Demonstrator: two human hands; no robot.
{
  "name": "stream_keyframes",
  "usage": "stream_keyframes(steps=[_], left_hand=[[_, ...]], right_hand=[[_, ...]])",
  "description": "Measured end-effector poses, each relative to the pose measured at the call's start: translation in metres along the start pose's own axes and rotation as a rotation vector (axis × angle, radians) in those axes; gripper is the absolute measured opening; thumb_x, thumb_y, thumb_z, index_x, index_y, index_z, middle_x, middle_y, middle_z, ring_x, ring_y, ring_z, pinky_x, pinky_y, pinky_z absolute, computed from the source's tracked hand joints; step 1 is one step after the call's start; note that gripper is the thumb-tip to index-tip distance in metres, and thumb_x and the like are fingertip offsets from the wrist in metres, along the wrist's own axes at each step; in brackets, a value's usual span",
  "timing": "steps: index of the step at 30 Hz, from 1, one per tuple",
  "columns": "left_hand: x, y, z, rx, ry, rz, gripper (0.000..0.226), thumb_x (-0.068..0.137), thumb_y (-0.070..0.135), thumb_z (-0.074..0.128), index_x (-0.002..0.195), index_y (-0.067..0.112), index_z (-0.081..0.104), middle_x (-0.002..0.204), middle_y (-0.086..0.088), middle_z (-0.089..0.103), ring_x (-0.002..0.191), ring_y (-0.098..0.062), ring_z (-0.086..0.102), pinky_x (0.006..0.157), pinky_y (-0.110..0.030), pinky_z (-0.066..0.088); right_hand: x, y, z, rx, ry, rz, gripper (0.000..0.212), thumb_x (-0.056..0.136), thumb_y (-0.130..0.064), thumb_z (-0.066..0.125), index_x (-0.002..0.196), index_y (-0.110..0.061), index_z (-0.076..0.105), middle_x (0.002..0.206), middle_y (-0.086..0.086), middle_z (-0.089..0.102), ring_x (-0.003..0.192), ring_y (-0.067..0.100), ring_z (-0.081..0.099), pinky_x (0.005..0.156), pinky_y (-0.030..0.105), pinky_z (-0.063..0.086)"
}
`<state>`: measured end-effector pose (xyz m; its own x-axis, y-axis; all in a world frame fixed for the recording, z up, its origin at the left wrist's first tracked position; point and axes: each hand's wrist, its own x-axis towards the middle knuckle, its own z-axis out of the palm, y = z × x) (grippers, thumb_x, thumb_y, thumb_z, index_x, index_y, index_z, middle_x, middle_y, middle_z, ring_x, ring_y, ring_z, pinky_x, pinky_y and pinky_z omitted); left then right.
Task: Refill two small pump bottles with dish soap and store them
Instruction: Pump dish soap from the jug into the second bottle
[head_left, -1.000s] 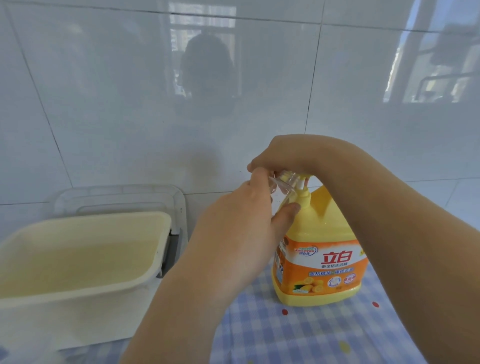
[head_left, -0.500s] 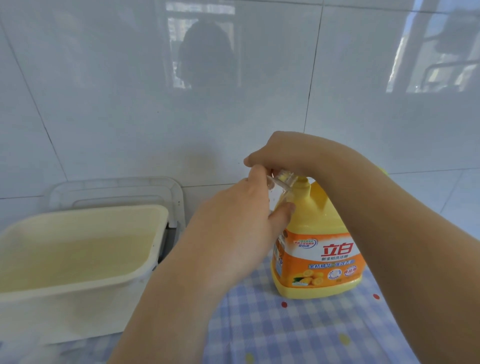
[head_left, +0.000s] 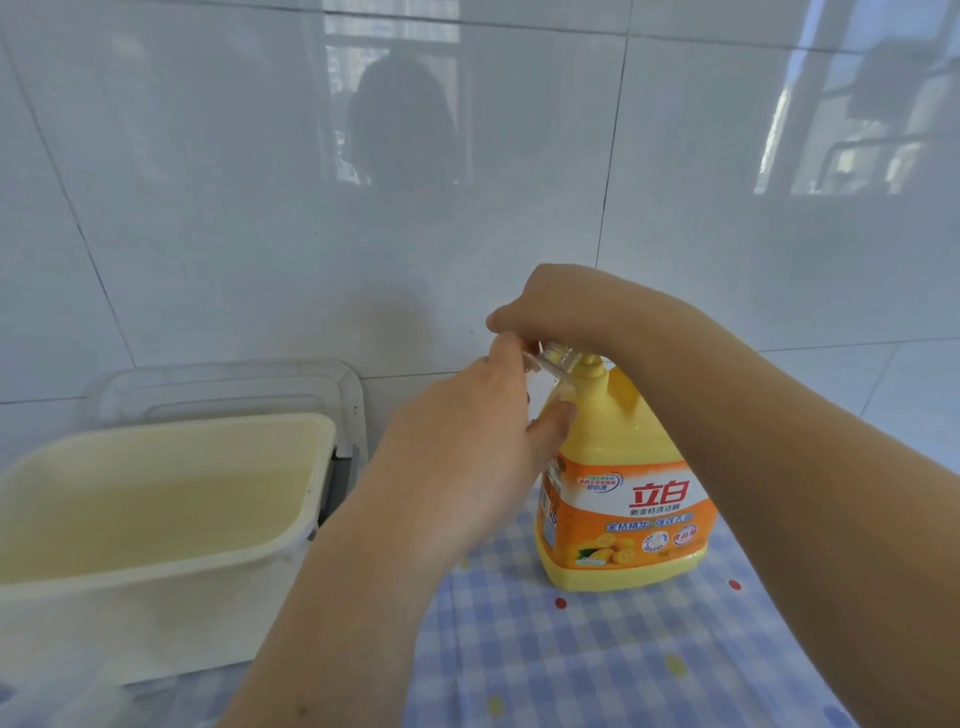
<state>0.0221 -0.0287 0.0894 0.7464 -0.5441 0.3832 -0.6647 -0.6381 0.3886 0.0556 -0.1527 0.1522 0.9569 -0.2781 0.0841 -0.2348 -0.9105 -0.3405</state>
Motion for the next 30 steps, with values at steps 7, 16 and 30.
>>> stream_keyframes(steps=[7,16,30], left_hand=[[0.0,0.002,-0.003,-0.03,0.053,-0.001,0.038,0.093,0.057,0.039,0.12,0.031,0.04,0.11,0.015,0.058,0.091,-0.008,0.059,0.069,-0.026,0.046],[0.001,0.002,-0.003,-0.044,0.07,0.004,0.037,0.092,0.057,0.042,0.119,0.032,0.041,0.113,0.017,0.058,0.095,-0.007,0.059,0.069,-0.024,0.042],[0.002,-0.002,0.001,-0.033,0.013,0.024,0.035,0.092,0.055,0.045,0.116,0.031,0.04,0.101,0.017,0.055,0.08,-0.002,0.049,0.061,-0.013,0.036]], right_hand=[[0.0,-0.001,-0.01,-0.063,0.049,0.024,0.029,0.088,-0.028,0.049,0.066,-0.013,0.061,0.058,-0.002,0.06,0.05,0.018,0.058,0.047,0.022,0.037],[-0.001,-0.002,-0.013,-0.038,-0.01,0.024,0.025,0.091,-0.026,0.048,0.074,-0.012,0.06,0.063,0.0,0.062,0.054,0.021,0.063,0.046,0.022,0.042],[0.0,0.005,-0.003,0.041,-0.056,-0.003,0.033,0.093,-0.036,0.052,0.068,-0.015,0.058,0.064,-0.004,0.053,0.055,0.012,0.05,0.048,0.025,0.033]])
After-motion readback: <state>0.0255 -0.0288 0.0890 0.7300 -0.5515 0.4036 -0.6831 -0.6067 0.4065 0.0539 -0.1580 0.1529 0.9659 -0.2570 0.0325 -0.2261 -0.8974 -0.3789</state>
